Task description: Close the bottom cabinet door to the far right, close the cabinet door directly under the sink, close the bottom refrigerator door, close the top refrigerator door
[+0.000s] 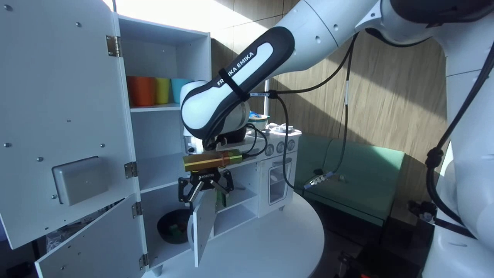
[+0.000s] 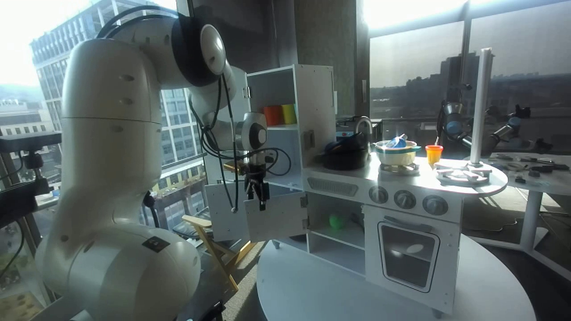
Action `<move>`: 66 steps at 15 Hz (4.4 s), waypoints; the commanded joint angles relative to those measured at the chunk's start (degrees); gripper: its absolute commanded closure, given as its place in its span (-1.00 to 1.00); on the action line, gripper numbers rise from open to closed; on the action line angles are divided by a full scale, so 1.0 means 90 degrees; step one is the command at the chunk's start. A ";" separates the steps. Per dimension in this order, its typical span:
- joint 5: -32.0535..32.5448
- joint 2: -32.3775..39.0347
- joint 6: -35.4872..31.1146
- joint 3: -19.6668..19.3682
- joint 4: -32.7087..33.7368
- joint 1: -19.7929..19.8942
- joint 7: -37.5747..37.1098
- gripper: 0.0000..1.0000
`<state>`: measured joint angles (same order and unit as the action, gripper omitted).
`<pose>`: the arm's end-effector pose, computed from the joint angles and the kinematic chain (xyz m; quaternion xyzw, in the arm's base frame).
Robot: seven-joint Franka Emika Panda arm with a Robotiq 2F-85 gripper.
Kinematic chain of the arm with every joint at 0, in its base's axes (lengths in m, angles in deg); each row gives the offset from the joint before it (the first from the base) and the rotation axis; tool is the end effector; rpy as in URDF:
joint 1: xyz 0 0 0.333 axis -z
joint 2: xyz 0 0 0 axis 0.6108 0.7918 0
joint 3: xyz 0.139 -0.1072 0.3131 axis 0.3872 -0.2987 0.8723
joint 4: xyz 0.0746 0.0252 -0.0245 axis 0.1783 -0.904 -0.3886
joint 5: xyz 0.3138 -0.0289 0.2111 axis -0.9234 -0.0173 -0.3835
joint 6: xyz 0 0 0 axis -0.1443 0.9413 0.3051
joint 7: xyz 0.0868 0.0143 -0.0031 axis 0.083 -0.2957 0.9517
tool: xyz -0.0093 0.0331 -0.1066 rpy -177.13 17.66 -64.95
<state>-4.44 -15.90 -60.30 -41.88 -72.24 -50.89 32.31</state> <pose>0.5179 0.2254 0.3547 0.9861 -0.1521 -0.0628 0.0244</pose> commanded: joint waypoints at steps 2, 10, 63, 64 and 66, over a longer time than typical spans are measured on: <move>0.0238 0.0106 0.0750 -0.0249 0.0327 -0.0047 0.0088 -1.00; 0.1249 -0.0386 0.2069 -0.0934 -0.0138 0.0371 -0.0046 -1.00; 0.4357 -0.0446 -0.1259 -0.1206 -0.1147 0.0896 -0.4561 -1.00; 0.3894 -0.0623 -0.1181 -0.1034 -0.1251 0.0915 -0.4054 -1.00; 0.2955 -0.1005 -0.0941 -0.0783 -0.1371 0.0814 -0.3058 -1.00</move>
<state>31.41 -18.07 -71.81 -52.39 -81.35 -43.63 -6.49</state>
